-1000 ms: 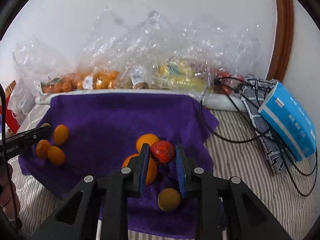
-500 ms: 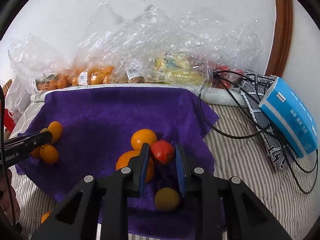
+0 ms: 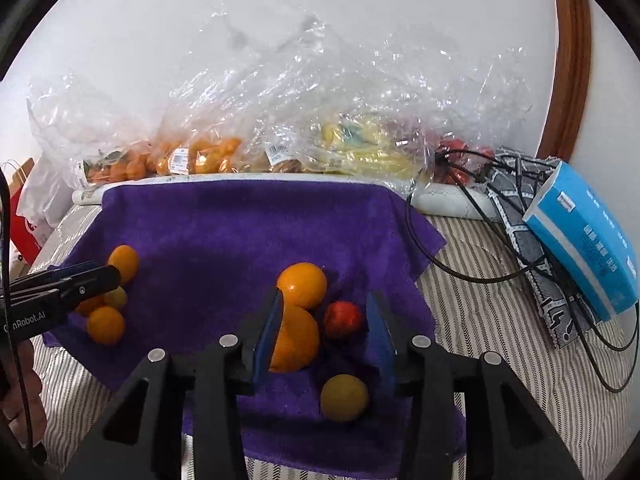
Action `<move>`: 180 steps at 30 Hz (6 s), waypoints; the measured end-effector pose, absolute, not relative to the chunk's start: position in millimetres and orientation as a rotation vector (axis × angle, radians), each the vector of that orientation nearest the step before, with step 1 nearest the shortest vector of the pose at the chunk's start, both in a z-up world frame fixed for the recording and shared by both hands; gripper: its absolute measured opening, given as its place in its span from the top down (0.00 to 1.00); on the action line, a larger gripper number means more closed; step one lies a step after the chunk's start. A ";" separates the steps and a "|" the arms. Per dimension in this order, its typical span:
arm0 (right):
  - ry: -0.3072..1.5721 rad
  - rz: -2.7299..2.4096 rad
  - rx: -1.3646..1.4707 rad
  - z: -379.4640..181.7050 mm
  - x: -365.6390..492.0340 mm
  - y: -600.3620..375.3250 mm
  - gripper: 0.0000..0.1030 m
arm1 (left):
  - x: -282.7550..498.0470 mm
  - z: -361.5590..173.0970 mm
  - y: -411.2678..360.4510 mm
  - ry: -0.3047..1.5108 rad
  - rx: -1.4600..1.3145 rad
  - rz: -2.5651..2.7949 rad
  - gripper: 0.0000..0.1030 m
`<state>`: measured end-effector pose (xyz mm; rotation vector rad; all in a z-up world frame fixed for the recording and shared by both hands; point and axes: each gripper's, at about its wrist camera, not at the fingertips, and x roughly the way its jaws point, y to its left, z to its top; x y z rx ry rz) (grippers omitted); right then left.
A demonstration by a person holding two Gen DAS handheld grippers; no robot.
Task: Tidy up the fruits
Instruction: 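Open the right tool onto the towel while the left tool releases its green-yellow fruit there, then withdraw both open tools from the towel toward the two loose oranges, then grasp the nearer large orange on the bedspread with the right tool, then grasp the other large orange with the left tool while the right tool holds its orange, then carry both large oranges up and over the purple towel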
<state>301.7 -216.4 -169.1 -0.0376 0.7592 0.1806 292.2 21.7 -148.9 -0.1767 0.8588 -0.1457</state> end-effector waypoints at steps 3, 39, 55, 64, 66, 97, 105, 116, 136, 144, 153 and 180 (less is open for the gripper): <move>0.729 0.181 -0.055 -160.8 294.7 -212.4 0.51 | 287.2 -141.2 20.2 0.849 -0.172 -0.155 0.57; 0.827 0.330 -0.071 -169.4 142.2 -139.8 0.45 | 122.5 -132.3 102.1 0.909 -0.199 0.002 0.57; 0.881 0.324 -0.120 -206.8 145.6 -123.7 0.67 | 123.4 -151.2 98.0 0.944 -0.206 -0.009 0.57; 0.853 0.306 -0.111 -196.4 131.7 -147.0 0.68 | 119.0 -174.8 84.2 0.964 -0.178 0.021 0.57; 0.846 0.287 -0.108 -192.9 129.1 -156.0 0.68 | 115.4 -173.5 81.4 0.951 -0.169 0.032 0.57; 0.694 0.178 0.008 -104.5 101.8 -239.0 0.67 | 115.8 -106.9 18.5 0.905 -0.136 -0.120 0.57; 0.708 0.157 -0.012 -106.4 104.0 -250.4 0.67 | 135.4 -125.1 -7.7 0.941 -0.150 -0.217 0.57; 0.765 0.131 0.026 -136.0 137.2 -273.5 0.67 | 170.0 -149.4 -46.8 0.931 -0.079 -0.257 0.57; 0.815 0.174 0.025 -190.6 154.3 -264.4 0.67 | 193.9 -175.2 -54.0 0.912 -0.089 -0.218 0.58; 0.863 0.202 0.024 -198.7 163.5 -251.2 0.68 | 191.4 -175.7 -53.7 0.905 -0.091 -0.205 0.59; 0.846 0.212 0.030 -197.7 160.9 -251.5 0.68 | 185.0 -166.6 -45.2 0.853 -0.110 -0.192 0.60; 0.656 0.249 -0.030 -122.0 192.5 -214.3 0.67 | 202.6 -88.5 22.9 0.716 -0.177 -0.123 0.59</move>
